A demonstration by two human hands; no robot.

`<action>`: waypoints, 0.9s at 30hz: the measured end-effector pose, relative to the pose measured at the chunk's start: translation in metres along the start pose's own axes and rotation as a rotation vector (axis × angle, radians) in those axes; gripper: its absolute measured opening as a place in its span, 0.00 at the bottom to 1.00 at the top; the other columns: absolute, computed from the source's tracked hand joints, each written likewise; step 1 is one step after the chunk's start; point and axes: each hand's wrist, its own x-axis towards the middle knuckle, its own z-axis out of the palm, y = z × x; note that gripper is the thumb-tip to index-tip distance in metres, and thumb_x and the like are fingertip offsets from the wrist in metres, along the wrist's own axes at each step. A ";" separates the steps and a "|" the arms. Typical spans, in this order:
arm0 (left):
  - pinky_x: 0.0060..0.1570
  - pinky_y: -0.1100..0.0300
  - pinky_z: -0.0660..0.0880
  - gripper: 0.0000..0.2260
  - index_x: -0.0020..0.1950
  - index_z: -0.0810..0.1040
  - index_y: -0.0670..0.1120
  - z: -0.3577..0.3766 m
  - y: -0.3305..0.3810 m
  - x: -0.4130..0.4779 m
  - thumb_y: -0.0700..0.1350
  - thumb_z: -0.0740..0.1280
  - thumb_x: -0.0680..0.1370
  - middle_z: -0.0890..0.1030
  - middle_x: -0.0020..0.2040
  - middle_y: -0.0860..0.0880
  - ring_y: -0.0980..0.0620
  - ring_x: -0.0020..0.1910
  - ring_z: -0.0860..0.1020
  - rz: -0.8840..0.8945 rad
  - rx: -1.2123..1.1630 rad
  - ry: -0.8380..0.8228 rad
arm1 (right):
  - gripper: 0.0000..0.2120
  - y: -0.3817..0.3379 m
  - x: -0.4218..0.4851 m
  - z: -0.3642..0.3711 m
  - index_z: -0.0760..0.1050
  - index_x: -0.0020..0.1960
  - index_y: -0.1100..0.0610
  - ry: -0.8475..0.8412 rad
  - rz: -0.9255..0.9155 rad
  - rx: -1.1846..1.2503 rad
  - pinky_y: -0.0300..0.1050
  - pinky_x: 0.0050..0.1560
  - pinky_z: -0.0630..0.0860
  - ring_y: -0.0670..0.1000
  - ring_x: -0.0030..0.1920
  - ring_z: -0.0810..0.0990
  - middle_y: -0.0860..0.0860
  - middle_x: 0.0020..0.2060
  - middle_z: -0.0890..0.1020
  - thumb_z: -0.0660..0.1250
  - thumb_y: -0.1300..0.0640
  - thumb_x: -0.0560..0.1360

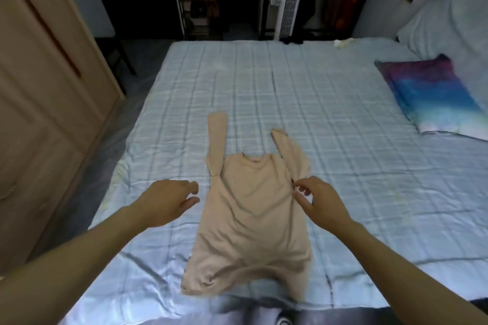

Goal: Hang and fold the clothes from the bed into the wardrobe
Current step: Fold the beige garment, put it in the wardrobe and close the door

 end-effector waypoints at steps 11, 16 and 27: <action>0.45 0.55 0.74 0.13 0.63 0.72 0.52 0.053 0.000 0.079 0.56 0.59 0.82 0.77 0.53 0.54 0.53 0.49 0.77 -0.102 -0.126 0.013 | 0.16 0.046 0.066 0.046 0.75 0.65 0.54 -0.141 0.122 -0.027 0.42 0.56 0.73 0.50 0.54 0.77 0.50 0.54 0.77 0.67 0.51 0.79; 0.49 0.54 0.74 0.13 0.64 0.72 0.51 0.109 -0.003 0.140 0.54 0.57 0.83 0.75 0.57 0.53 0.51 0.56 0.74 -0.119 -0.146 -0.092 | 0.17 0.084 0.127 0.088 0.75 0.65 0.55 -0.174 0.129 0.011 0.43 0.56 0.73 0.51 0.54 0.77 0.52 0.55 0.77 0.67 0.54 0.78; 0.51 0.55 0.73 0.13 0.65 0.71 0.50 0.182 -0.045 0.284 0.51 0.60 0.82 0.74 0.60 0.51 0.50 0.60 0.72 -0.222 -0.198 -0.153 | 0.17 0.177 0.228 0.173 0.73 0.67 0.54 -0.333 0.221 0.009 0.46 0.60 0.73 0.51 0.58 0.76 0.51 0.60 0.76 0.64 0.54 0.79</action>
